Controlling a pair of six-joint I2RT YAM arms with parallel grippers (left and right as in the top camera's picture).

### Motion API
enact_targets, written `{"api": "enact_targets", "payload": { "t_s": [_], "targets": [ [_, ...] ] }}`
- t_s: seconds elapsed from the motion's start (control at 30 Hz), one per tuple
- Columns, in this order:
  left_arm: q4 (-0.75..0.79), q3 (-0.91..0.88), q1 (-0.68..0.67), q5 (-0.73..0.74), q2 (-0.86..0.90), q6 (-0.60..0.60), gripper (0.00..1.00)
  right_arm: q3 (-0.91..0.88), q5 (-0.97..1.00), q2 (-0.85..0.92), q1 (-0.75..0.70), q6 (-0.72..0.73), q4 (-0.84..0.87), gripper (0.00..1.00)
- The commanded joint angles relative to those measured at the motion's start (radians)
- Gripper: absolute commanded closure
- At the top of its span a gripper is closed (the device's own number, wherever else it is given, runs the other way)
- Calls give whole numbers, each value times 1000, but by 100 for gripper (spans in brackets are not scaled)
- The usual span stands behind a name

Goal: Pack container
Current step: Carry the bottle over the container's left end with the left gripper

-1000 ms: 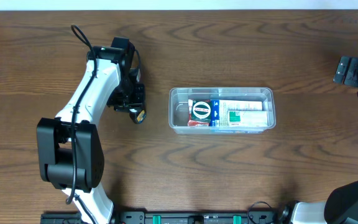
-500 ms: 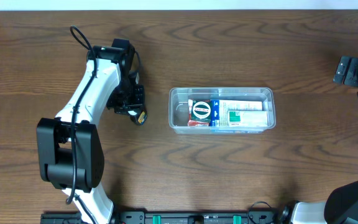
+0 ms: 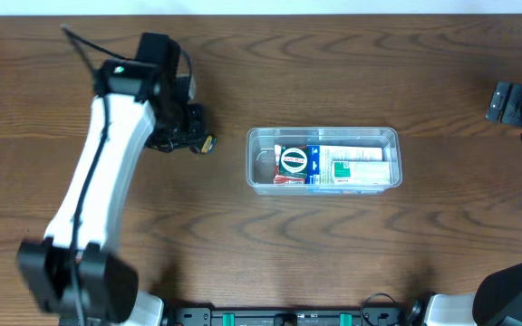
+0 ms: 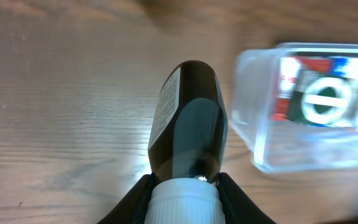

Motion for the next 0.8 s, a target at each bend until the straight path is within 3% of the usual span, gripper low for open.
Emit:
{"api": "enact_targets", "payload": {
  "t_s": [0.0, 0.13, 0.3, 0.63, 0.77],
  "targets": [
    [-1, 29, -7, 100, -88, -34, 70, 2, 0, 6, -3, 11, -2, 1],
    [27, 29, -44, 166, -152, -61, 70, 2, 0, 6, -3, 11, -2, 1],
    [75, 28, -142, 149, -160, -103, 70, 2, 0, 6, -3, 11, -2, 1],
    [110, 27, -358, -221, -54, -325, 70, 2, 0, 6, -3, 11, -2, 1],
    [134, 27, -394, -240, 12, -350, 70, 2, 0, 6, -3, 11, -2, 1]
  ]
}}
